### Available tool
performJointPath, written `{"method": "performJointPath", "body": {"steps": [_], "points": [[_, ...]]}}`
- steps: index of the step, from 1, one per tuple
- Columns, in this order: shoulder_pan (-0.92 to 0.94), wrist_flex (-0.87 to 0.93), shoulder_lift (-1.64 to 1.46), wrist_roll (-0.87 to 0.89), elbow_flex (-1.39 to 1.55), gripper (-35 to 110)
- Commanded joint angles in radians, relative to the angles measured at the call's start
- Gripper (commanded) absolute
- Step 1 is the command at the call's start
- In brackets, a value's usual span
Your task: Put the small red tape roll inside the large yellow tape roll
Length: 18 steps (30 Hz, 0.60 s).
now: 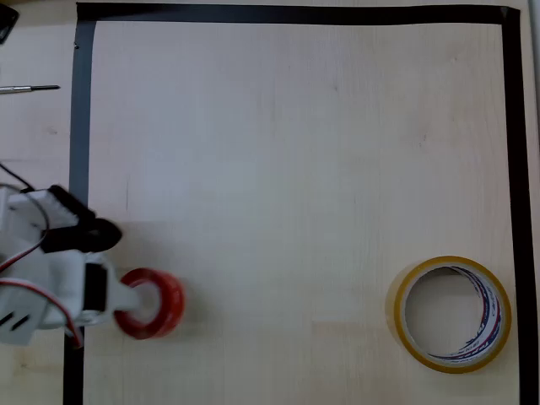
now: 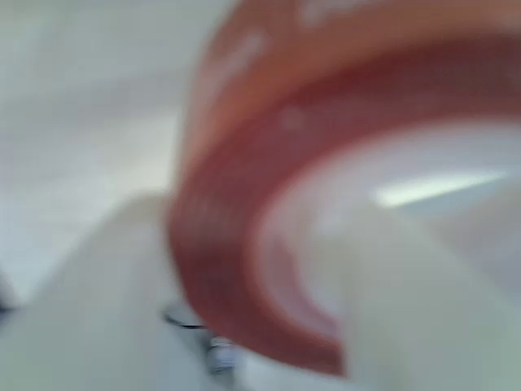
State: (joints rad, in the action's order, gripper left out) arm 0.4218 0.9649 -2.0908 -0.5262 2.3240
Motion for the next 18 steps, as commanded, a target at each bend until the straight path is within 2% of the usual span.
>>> {"method": "performJointPath", "body": {"steps": [1, 6, 18], "points": [[-0.035, -0.037, 0.069, 0.025, -0.189, 0], [-0.084, -0.064, 0.213, 0.063, -0.345, 0], [-0.169, -0.107, 0.333, 0.12, -0.552, 0]]}}
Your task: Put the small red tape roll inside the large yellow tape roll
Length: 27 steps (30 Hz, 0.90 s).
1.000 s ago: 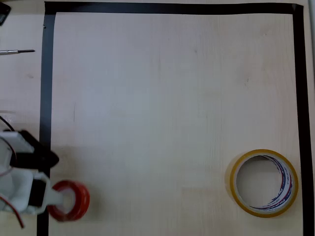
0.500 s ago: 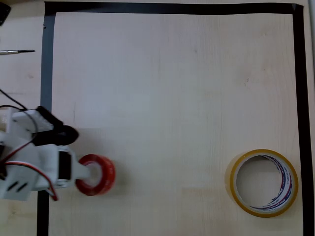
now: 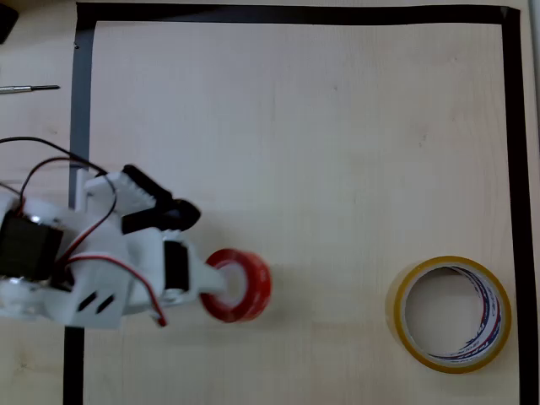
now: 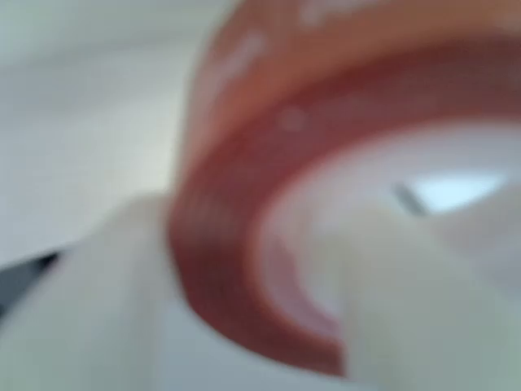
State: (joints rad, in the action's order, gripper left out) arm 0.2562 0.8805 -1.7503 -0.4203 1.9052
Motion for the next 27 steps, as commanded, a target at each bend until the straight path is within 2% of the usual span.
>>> {"method": "performJointPath", "body": {"steps": [1, 10, 27], "points": [[-0.009, -0.023, 0.012, 0.015, -0.153, 0], [-0.031, -0.035, 0.193, 0.028, -0.367, 0], [-0.069, -0.101, 0.357, 0.074, -0.592, 0]]}}
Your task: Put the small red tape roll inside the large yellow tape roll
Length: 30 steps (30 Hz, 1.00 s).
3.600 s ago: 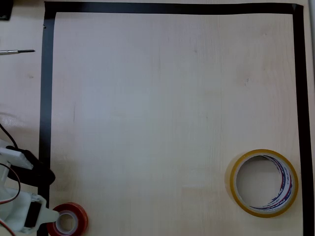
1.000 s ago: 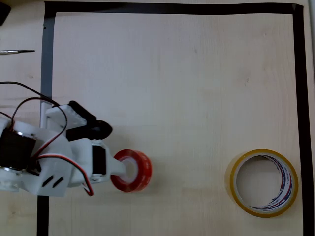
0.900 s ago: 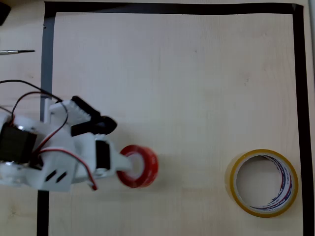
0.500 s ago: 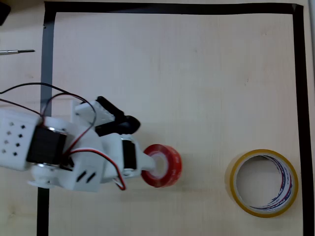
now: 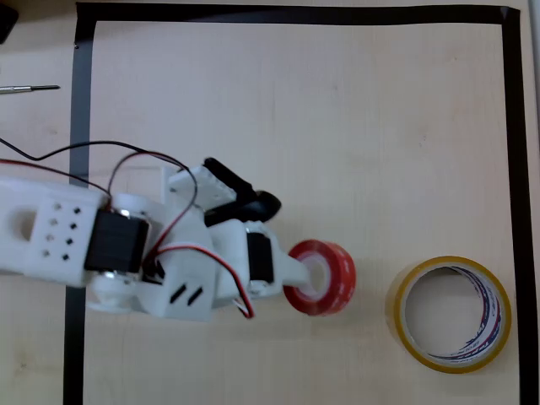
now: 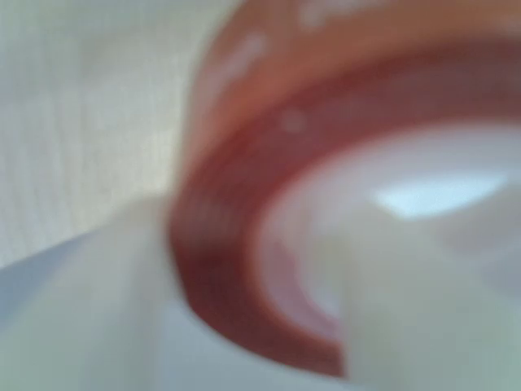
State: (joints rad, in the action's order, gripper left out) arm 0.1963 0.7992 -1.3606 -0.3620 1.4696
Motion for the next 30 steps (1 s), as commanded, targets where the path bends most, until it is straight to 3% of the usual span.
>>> {"method": "performJointPath", "body": {"steps": [1, 15, 30], "points": [[-0.012, -0.02, -0.023, 0.017, -0.172, 0], [0.0, -0.026, -0.006, 0.169, -0.325, 0], [-0.023, 0.153, 0.365, 0.19, -0.893, 0]]}}
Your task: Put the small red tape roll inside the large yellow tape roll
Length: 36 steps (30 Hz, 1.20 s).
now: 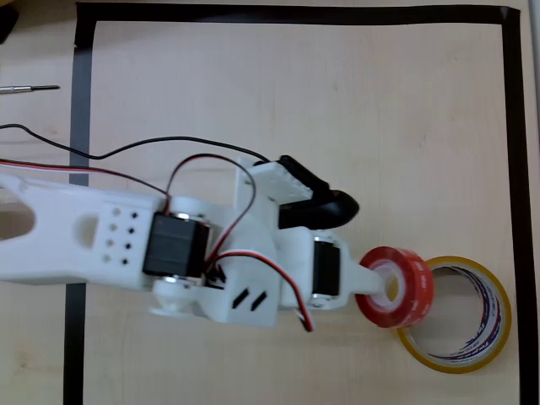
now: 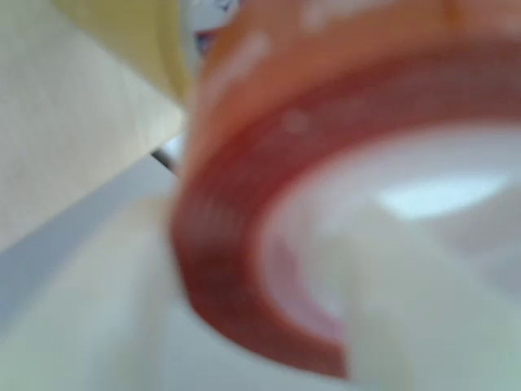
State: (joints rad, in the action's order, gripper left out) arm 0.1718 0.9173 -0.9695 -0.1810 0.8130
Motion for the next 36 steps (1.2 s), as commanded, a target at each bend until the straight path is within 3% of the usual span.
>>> {"method": "performJointPath", "body": {"steps": [1, 4, 8, 26, 36], "points": [[0.002, 0.044, -0.009, 0.009, -0.27, 0], [0.009, 0.094, 0.083, 0.009, -0.426, 0], [0.021, 0.221, 0.33, 0.009, -0.851, 0], [0.051, 0.135, 0.388, 0.009, -0.864, 0], [0.049, -0.038, 0.615, 0.067, -1.011, 0]]}}
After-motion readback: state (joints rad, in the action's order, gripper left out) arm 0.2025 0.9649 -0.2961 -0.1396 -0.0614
